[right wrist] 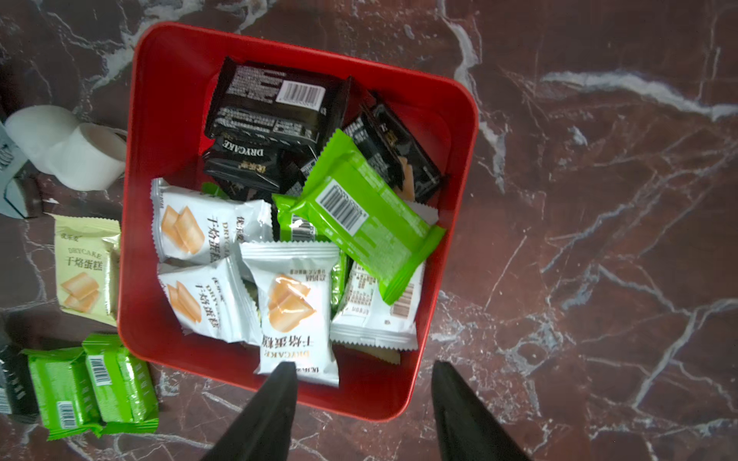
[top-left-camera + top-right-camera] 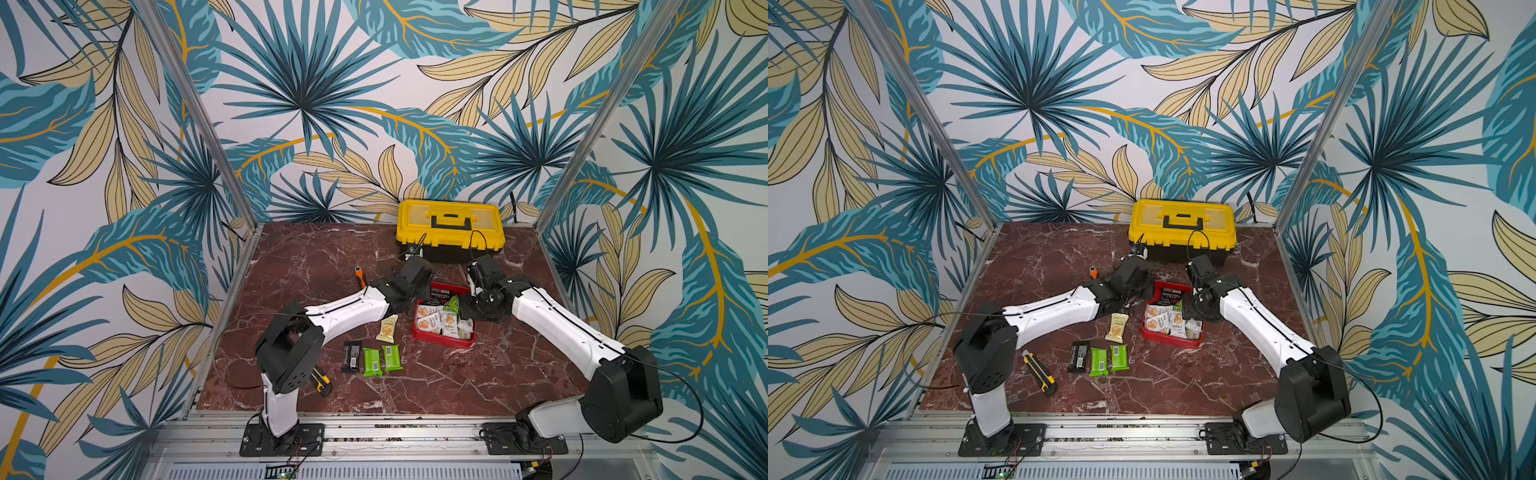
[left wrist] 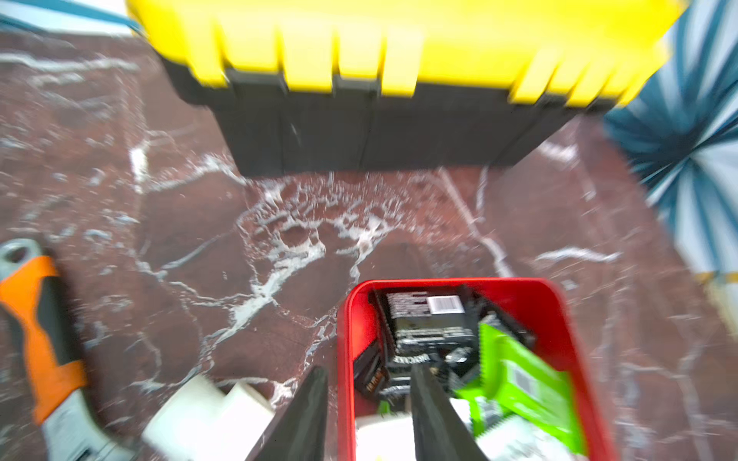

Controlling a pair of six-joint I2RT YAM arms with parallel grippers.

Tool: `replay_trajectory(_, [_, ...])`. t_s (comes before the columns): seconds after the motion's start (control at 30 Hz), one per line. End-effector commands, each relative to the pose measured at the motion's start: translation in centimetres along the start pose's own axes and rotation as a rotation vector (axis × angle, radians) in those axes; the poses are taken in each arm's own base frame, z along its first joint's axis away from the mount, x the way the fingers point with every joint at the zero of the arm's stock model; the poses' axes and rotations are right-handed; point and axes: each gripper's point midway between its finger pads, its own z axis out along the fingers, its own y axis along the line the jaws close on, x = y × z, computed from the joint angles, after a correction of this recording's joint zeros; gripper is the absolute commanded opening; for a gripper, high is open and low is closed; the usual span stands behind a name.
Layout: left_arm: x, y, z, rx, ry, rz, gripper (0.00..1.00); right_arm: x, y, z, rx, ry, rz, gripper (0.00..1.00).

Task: Take the cookies out of the storage box
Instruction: Adjust the storage box at the center of the board, then pick up the cookie from the storage box.

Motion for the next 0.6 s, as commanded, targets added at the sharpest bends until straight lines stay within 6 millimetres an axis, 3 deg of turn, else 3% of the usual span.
replay_trajectory(0.0, [-1.4,0.6,-2.3,0.041,-0.097,-0.168,0.4,-0.8,-0.4,1.0,0.055,0.034,-0.099,0.59])
replay_trajectory(0.2, [0.2,3.2,-5.3,0.038,-0.129,-0.331,0.4,-2.9,0.7,2.0,0.115,0.032,-0.159,0.6])
replay_trajectory(0.57, [3.6,7.3,-8.2,-0.041,-0.097,-0.378,0.4,-4.6,1.7,4.0,0.291,0.076,-0.311,0.59])
